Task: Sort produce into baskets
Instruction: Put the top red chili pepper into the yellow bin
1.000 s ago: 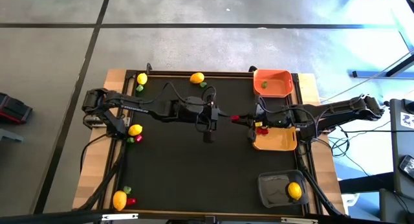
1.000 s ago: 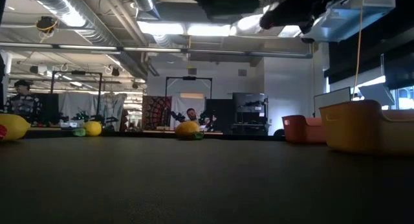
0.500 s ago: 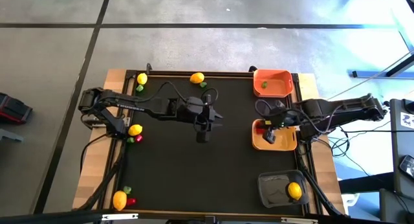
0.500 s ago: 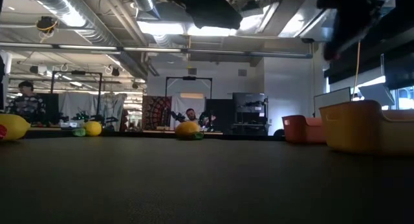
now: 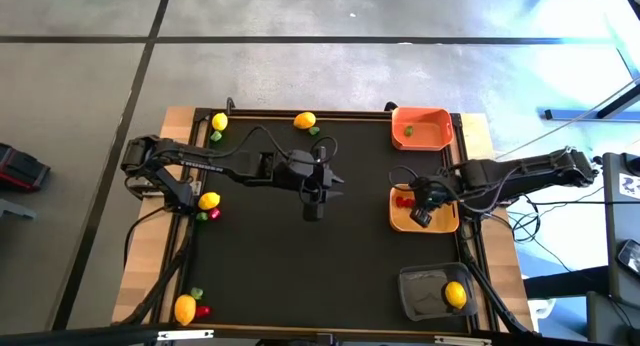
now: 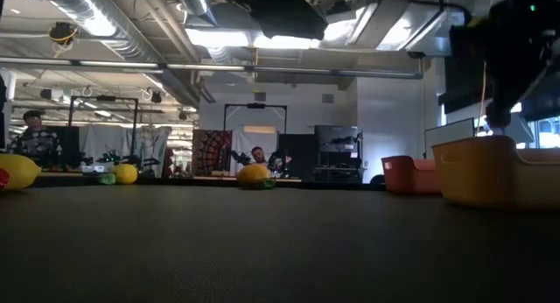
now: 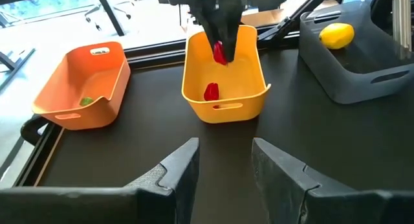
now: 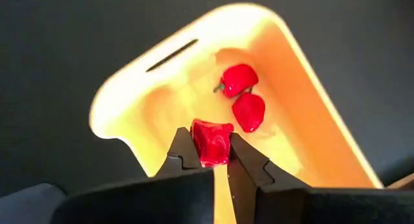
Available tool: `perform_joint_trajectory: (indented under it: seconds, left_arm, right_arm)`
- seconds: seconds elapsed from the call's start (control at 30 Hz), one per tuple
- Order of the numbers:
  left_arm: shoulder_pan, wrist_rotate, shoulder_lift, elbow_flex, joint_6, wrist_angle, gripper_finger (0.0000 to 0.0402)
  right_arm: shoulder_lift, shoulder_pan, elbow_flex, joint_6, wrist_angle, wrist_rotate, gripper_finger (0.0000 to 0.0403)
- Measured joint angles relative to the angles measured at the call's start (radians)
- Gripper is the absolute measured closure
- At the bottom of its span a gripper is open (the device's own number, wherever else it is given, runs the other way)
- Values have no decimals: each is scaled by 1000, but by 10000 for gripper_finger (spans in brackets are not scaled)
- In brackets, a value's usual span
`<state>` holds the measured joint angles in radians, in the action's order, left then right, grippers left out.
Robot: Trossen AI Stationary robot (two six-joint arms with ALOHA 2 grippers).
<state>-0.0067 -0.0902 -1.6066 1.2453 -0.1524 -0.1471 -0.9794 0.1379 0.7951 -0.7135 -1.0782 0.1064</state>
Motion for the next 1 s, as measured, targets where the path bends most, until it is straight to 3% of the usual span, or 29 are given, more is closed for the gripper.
perform_joint_trajectory:
  seconds: [0.53,1.0]
  left_arm:
    - [0,0,0,0,-8,0,263]
    - [0,0,0,0,-8,1,262]
  right_arm:
    - [0,0,-253,-67,275,-38,391]
    - [0,-1,-352,-94,398,-12,383]
